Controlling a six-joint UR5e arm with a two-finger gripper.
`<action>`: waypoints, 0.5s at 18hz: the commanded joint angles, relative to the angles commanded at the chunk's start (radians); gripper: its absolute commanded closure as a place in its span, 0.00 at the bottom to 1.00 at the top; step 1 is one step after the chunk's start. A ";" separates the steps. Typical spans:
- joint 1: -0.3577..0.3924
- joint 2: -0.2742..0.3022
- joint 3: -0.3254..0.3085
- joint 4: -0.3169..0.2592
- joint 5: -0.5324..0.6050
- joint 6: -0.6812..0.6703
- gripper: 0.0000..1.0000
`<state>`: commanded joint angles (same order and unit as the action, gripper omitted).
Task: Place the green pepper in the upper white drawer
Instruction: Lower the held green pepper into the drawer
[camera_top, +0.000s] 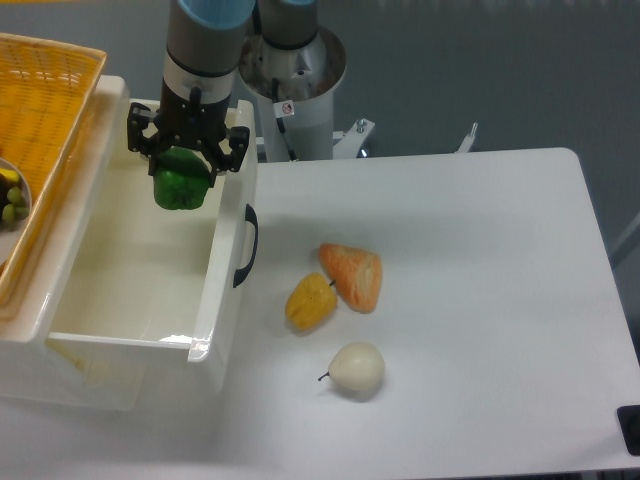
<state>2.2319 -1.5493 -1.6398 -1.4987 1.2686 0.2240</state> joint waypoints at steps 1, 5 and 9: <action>0.000 0.000 -0.002 0.000 0.002 0.000 0.90; 0.000 0.002 -0.003 0.000 0.002 0.000 0.90; -0.011 0.003 -0.002 0.000 0.002 0.000 0.89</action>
<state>2.2212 -1.5463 -1.6414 -1.4987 1.2701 0.2240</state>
